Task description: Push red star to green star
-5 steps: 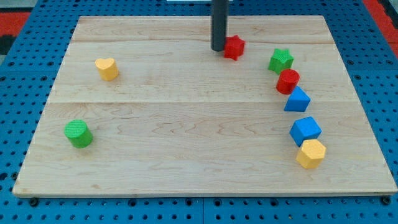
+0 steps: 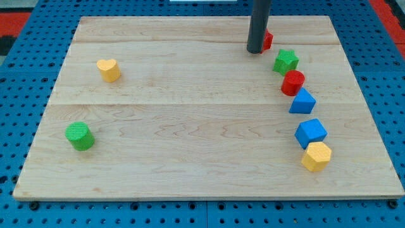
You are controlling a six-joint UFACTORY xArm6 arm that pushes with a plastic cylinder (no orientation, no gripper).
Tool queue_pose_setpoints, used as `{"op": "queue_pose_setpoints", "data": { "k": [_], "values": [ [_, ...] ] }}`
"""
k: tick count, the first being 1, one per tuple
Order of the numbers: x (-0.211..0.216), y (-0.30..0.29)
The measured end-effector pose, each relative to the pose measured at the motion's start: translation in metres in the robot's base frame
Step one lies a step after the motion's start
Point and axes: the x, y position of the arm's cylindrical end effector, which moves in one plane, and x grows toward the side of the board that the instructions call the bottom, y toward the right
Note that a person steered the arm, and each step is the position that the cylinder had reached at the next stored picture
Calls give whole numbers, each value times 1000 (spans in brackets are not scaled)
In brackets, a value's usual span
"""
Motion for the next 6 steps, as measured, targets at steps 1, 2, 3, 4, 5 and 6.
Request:
{"op": "queue_pose_setpoints", "data": {
  "k": [1, 2, 3, 4, 5, 6],
  "values": [
    [-4, -58],
    [-36, -28],
    [-42, -15],
    [-19, 17],
    [-11, 33],
    [-38, -11]
  ]
}}
